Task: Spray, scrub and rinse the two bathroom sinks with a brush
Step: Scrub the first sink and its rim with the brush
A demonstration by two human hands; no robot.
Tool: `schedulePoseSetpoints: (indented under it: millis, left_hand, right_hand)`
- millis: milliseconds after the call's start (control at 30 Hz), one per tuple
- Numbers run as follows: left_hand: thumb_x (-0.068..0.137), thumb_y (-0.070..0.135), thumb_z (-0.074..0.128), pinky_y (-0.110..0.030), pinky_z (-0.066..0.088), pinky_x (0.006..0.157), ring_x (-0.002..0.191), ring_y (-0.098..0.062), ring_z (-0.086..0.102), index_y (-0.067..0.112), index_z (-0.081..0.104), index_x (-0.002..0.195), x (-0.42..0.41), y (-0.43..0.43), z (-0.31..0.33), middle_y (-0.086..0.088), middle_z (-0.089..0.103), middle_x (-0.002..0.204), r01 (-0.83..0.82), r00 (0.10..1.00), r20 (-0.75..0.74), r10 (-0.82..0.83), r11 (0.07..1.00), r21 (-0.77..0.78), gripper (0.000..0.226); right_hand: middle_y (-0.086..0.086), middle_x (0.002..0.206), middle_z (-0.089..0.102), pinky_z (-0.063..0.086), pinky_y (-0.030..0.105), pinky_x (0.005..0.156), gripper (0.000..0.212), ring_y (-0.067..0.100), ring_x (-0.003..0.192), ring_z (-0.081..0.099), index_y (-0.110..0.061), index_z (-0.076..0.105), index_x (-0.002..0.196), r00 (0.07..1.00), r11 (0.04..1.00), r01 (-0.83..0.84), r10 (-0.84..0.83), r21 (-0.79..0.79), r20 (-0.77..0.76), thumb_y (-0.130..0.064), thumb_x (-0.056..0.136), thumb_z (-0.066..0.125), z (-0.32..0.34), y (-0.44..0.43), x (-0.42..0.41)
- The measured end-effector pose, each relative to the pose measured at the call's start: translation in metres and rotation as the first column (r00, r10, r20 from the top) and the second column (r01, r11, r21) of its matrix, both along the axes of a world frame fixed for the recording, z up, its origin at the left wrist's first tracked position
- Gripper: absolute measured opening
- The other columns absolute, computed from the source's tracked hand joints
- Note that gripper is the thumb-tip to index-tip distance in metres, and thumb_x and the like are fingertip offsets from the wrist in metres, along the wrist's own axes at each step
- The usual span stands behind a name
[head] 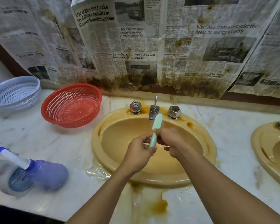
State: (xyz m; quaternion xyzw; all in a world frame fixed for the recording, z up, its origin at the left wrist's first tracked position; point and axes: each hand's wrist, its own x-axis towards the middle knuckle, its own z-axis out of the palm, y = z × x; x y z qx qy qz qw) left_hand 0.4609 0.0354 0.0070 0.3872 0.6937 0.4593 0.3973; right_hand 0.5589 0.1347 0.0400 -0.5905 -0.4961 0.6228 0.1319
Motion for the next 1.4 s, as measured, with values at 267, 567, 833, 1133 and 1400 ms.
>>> schedulePoseSetpoints:
  millis: [267, 567, 833, 1133, 1400]
  left_hand:
    - [0.094, 0.026, 0.069, -0.041, 0.042, 0.109, 0.132, -0.031, 0.052, 0.018, 0.063, 0.137, -0.112, -0.086, -0.054, -0.010, 0.052, 0.148, -0.240, 0.807, -0.576, 0.130, 0.963, -0.120, 0.044]
    - [0.088, 0.079, 0.010, -0.055, -0.003, 0.125, 0.159, -0.025, 0.000, 0.030, 0.022, 0.162, -0.147, -0.118, -0.107, -0.004, 0.002, 0.173, -0.303, 0.738, -0.674, 0.021, 0.903, -0.304, 0.090]
    - [0.092, 0.070, 0.005, -0.056, -0.008, 0.124, 0.159, -0.020, -0.009, 0.047, 0.006, 0.162, -0.144, -0.114, -0.119, 0.004, -0.002, 0.173, -0.298, 0.680, -0.733, -0.020, 0.906, -0.302, 0.074]
    - [0.092, 0.072, 0.001, -0.055, -0.009, 0.122, 0.158, -0.016, -0.010, 0.057, -0.007, 0.156, -0.148, -0.110, -0.122, 0.007, 0.001, 0.173, -0.311, 0.677, -0.736, -0.029, 0.895, -0.321, 0.067]
    - [0.091, 0.071, -0.002, -0.058, -0.006, 0.122, 0.158, -0.017, -0.008, 0.056, -0.006, 0.157, -0.148, -0.109, -0.119, 0.006, 0.003, 0.173, -0.318, 0.655, -0.754, -0.047, 0.888, -0.332, 0.067]
  right_hand:
    - [0.008, 0.076, 0.059, 0.046, 0.030, 0.053, 0.021, 0.020, 0.059, 0.052, -0.010, 0.064, 0.105, 0.967, 0.962, -0.169, 0.119, 0.216, 0.227, -0.028, 0.105, 0.053, 0.015, 0.056, 0.024]
    - [0.012, 0.125, 0.068, 0.053, 0.037, 0.086, 0.037, 0.029, 0.104, 0.065, -0.010, 0.064, 0.132, 0.515, 0.452, -0.807, 0.221, 0.380, 0.828, -0.033, 0.104, 0.055, 0.040, 0.116, -0.001]
    - [-0.006, 0.112, 0.076, 0.054, 0.038, 0.095, 0.027, 0.016, 0.100, 0.068, -0.021, 0.079, 0.112, 0.439, 0.406, -0.871, 0.391, 0.276, 0.809, -0.033, 0.103, 0.057, 0.046, 0.132, -0.020]
    - [-0.006, 0.107, 0.078, 0.054, 0.038, 0.094, 0.026, 0.015, 0.101, 0.069, -0.026, 0.078, 0.113, 0.416, 0.352, -0.893, 0.411, 0.279, 0.811, -0.036, 0.102, 0.058, 0.045, 0.134, -0.019]
    - [-0.004, 0.116, 0.075, 0.048, 0.032, 0.089, 0.030, 0.018, 0.106, 0.060, -0.019, 0.077, 0.116, 0.493, 0.373, -0.850, 0.319, 0.371, 0.810, -0.029, 0.104, 0.051, 0.026, 0.143, -0.029]
